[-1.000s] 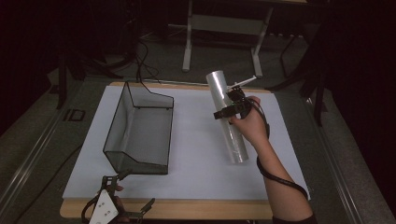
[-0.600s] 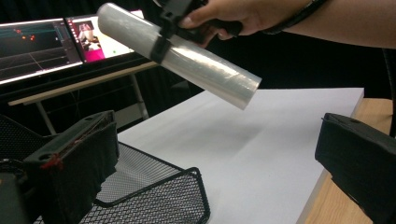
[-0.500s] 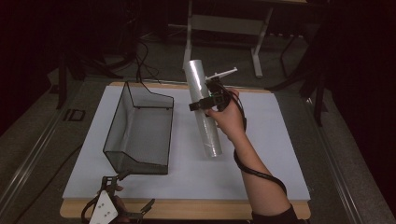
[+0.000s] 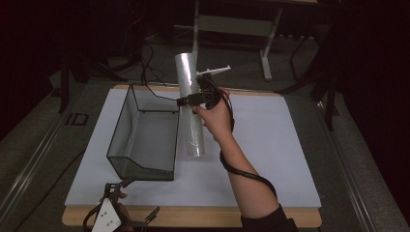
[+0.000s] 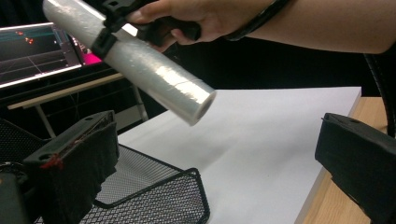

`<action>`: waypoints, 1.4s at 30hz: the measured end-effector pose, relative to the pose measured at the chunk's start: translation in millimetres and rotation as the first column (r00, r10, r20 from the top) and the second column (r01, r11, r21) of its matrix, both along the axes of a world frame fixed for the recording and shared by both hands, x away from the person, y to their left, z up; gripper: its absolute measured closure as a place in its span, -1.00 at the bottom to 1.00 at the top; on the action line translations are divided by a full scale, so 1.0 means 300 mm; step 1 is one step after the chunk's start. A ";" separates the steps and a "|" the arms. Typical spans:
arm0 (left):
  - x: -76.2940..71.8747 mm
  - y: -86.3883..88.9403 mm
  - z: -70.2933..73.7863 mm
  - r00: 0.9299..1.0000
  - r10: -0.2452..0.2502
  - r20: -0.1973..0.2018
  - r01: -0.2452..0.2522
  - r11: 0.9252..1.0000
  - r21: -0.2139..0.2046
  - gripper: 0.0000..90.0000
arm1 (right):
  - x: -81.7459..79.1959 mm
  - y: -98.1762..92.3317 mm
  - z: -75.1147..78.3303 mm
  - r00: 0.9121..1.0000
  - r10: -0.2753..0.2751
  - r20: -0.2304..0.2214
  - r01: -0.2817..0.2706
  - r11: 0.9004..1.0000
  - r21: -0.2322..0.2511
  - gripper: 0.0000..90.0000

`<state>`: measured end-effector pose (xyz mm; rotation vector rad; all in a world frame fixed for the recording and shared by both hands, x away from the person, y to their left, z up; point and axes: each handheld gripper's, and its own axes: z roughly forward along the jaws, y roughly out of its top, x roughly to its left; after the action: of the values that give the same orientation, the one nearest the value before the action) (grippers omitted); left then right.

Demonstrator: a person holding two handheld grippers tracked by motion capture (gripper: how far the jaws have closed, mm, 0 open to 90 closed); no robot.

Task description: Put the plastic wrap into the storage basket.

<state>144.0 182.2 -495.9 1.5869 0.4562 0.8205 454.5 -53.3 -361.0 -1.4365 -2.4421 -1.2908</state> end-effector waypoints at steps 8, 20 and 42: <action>-0.003 -0.002 0.002 1.000 -0.003 0.002 0.003 1.000 0.004 -0.99 | -0.001 0.071 -0.021 1.000 0.002 -0.012 0.000 0.994 0.106 -0.28; -0.006 -0.005 0.001 1.000 -0.009 0.017 0.008 1.000 0.029 -0.99 | 0.015 0.172 -0.110 0.999 -0.038 -0.017 0.041 0.972 0.231 -0.28; -0.002 -0.011 -0.001 1.000 -0.018 0.014 0.018 0.999 0.038 -0.99 | -0.023 0.243 -0.323 0.979 -0.094 -0.181 0.125 0.978 0.169 -0.28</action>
<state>143.5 178.8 -496.0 1.6166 0.4177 0.8311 447.6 19.5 -458.0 -1.5806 -2.1069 -1.3077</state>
